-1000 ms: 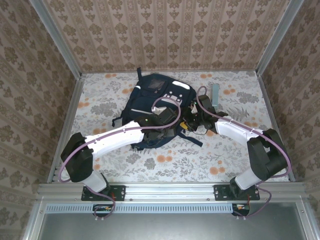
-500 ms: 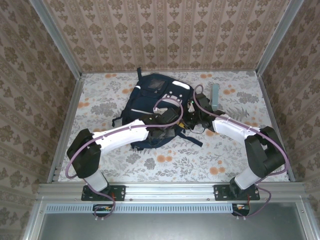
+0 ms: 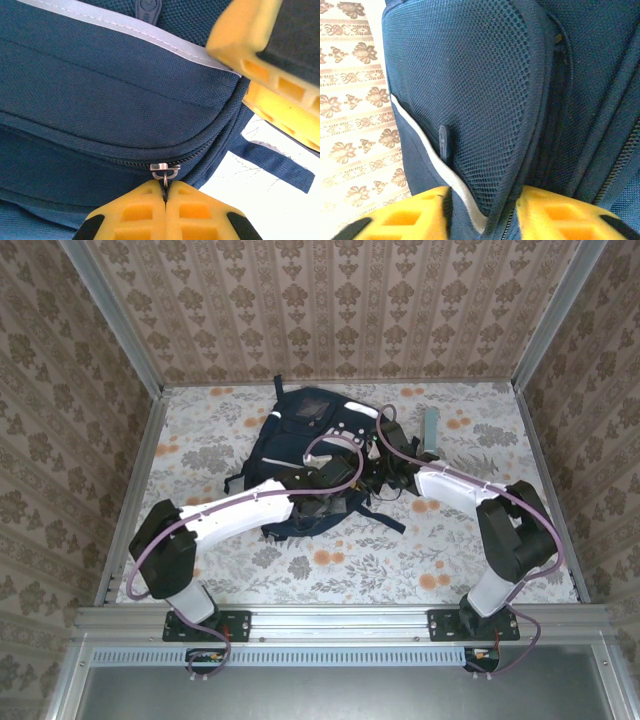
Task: Pack the student bag
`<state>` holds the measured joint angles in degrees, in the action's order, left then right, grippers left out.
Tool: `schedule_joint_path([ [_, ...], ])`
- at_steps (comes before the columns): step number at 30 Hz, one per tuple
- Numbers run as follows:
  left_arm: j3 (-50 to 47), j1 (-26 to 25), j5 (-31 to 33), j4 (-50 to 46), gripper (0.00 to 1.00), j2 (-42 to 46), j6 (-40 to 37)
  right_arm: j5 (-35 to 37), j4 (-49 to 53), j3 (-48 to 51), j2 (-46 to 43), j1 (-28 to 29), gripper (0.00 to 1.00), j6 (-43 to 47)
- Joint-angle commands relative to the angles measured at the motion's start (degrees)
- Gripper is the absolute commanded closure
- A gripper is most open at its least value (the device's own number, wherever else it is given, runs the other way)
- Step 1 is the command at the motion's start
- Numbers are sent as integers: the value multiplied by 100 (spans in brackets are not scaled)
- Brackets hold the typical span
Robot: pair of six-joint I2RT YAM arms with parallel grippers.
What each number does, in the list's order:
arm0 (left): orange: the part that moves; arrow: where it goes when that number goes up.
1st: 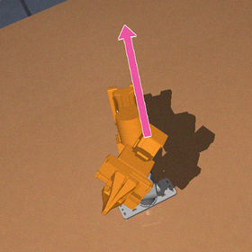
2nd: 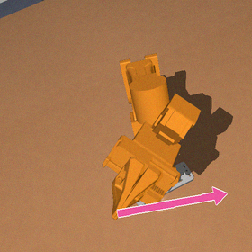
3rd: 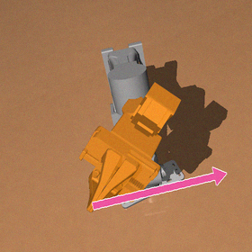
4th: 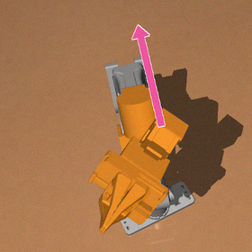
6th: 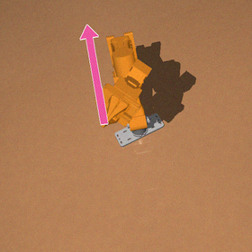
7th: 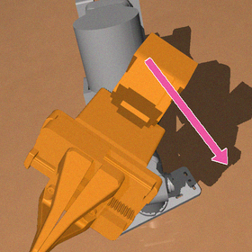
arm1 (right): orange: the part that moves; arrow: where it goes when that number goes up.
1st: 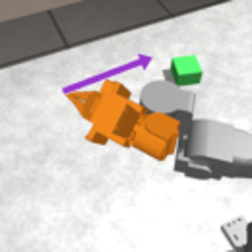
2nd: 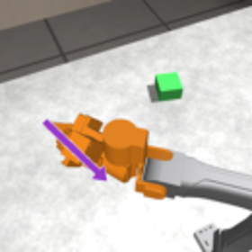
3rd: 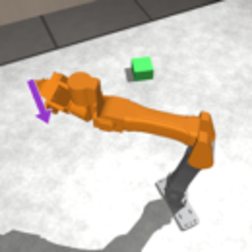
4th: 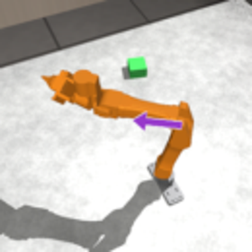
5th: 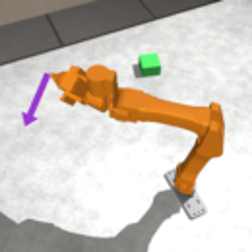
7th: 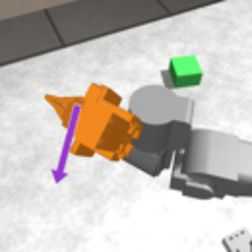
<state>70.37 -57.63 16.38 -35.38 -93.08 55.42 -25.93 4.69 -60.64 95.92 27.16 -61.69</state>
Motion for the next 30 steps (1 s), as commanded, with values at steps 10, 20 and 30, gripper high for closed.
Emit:
schedule_joint_path([
  [10,-1183,988,112,16,100,1282,-863,970,781,-213,81,-26,85,187],
  [20,-1878,2449,-450,908,100,1720,-2478,1196,1146,-463,157,-224,86,745],
  [30,-2646,2652,-1820,1855,100,3089,-3340,1325,1681,-1386,760,-704,86,1808],
])
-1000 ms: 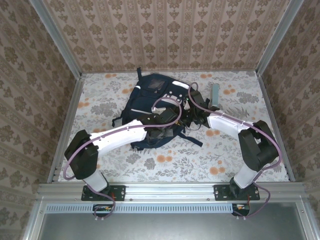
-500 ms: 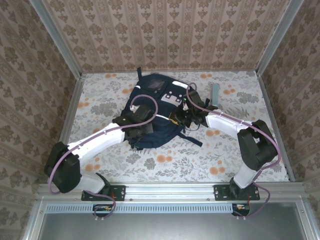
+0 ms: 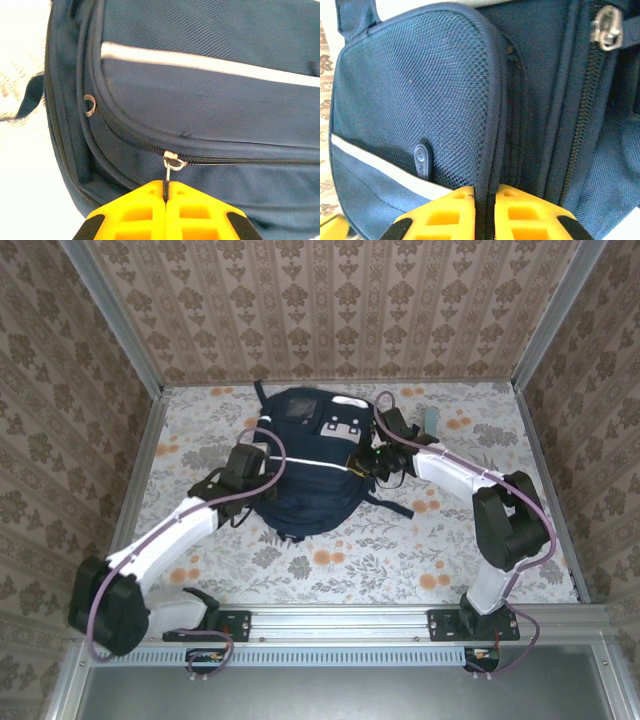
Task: Pack the student bag
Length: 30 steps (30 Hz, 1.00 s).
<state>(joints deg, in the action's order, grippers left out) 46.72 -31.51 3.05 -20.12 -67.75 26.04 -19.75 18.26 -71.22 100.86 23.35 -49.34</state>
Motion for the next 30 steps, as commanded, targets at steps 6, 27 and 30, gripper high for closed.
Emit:
schedule_joint_path([
  [6,-594,-302,-782,567,100,1004,-429,193,216,-513,13,-479,62,974],
  [27,449,144,-1340,-77,58,-1036,-815,-363,-165,662,-1169,290,33,-119],
  [30,495,162,-1502,9,58,-1147,-864,-366,-170,636,-1113,340,33,-140],
])
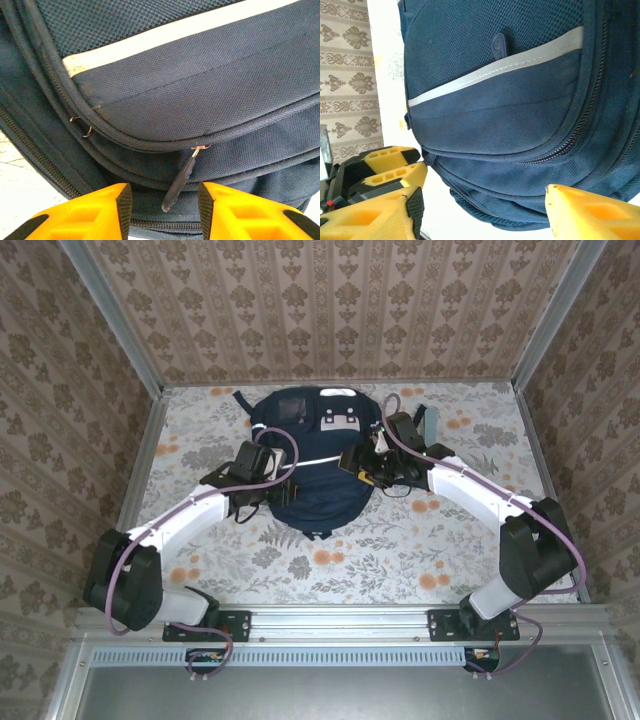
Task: Pack the student bag
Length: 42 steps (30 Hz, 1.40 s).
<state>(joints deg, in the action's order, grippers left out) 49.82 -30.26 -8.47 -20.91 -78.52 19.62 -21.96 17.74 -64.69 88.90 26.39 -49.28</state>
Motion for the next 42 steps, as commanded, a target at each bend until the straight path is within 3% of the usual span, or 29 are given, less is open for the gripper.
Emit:
schedule_joint_path([
  [1,180,38,-410,131,58,-93,-228,-157,-134,-13,100,59,33,-159],
  [6,216,38,-576,209,63,-343,-246,-144,-212,-91,213,164,33,-281],
  [13,239,38,-304,245,89,-408,-243,206,-112,-322,568,347,37,-558],
  [18,210,38,195,119,99,-220,-227,645,45,-315,822,367,38,-618],
  [27,-4,165,1487,-298,100,76,107,1206,200,-202,988,267,39,-526],
  [32,-104,455,1860,-317,100,213,449,1305,243,-232,1055,169,39,-456],
  [38,-26,684,1421,-265,100,321,307,1303,509,-511,732,147,38,207],
  [42,-126,597,1133,-283,100,737,208,1844,857,-524,104,43,26,771],
])
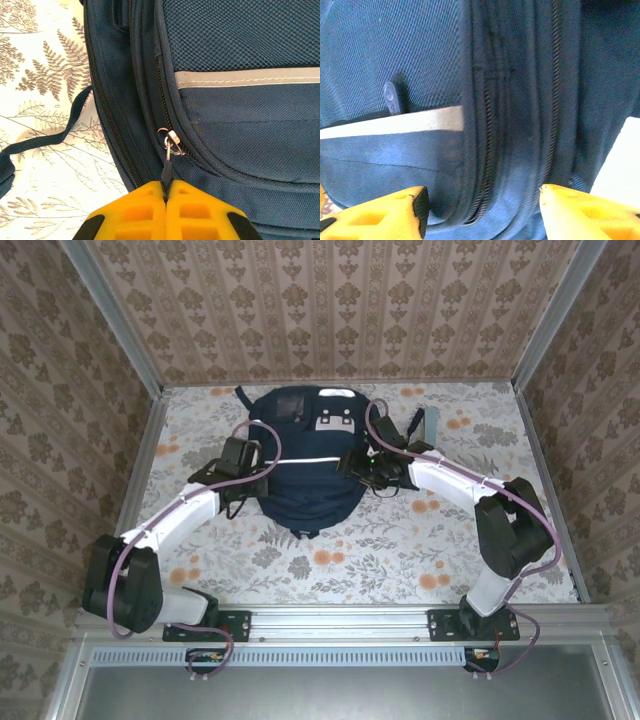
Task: Pack the student bag
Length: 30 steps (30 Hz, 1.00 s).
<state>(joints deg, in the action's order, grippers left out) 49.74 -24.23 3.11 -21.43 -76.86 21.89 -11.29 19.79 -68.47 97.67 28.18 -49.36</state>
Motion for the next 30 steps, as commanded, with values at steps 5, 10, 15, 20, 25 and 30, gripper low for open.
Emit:
schedule_joint_path([
  [5,-329,-90,-117,-639,100,1234,61,1814,1033,61,-1317,-525,14,1526],
  [10,-473,-152,-274,-1031,100,1625,153,3059,1710,-178,-1060,-1034,9,2210],
  [15,-468,-153,-296,-1175,73,1684,283,3502,2021,-615,-291,-1552,8,2445],
  [20,-245,-378,-157,-1388,47,1640,222,3172,2042,-1249,618,-1857,10,2855],
  [25,87,-486,30,-1638,42,1536,81,2800,2055,-2155,1487,-2074,15,3032],
  [30,343,-613,165,-1741,38,1433,-17,2473,2322,-3141,2285,-2199,24,3113],
])
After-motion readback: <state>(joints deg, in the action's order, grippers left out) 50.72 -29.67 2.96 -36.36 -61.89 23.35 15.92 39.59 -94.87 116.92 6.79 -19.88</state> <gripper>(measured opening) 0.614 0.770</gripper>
